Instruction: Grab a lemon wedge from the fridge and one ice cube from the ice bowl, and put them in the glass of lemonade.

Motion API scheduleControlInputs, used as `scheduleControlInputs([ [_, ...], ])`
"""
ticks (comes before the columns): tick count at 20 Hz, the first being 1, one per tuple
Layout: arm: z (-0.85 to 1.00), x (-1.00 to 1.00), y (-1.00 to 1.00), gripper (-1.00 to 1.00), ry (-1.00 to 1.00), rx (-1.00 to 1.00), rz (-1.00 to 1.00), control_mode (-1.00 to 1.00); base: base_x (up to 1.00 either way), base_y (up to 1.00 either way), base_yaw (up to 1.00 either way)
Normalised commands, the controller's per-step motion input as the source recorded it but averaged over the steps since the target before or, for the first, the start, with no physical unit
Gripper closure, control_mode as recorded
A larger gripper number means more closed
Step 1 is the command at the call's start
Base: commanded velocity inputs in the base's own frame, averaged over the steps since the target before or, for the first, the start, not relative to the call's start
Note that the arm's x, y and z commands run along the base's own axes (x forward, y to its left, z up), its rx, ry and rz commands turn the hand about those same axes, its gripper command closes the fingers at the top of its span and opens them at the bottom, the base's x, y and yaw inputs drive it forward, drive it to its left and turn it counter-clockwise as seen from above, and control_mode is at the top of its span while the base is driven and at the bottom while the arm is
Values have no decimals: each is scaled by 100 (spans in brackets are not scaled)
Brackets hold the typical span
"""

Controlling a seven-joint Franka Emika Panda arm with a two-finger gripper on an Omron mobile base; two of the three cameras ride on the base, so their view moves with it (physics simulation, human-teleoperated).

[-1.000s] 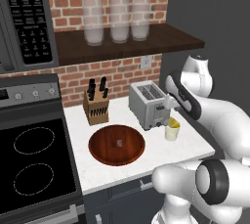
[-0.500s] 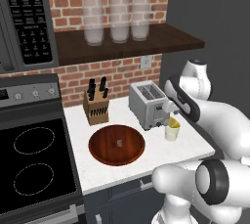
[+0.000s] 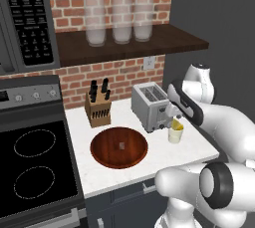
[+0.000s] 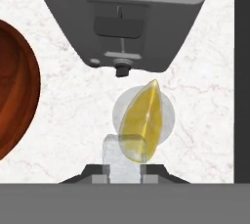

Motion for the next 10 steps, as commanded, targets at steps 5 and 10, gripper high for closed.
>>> scheduleControlInputs([
  [5,0,0,0,100,0,0,0,-100,0,0,0],
  [10,-1,9,-1,100,1,0,0,-100,0,0,0],
])
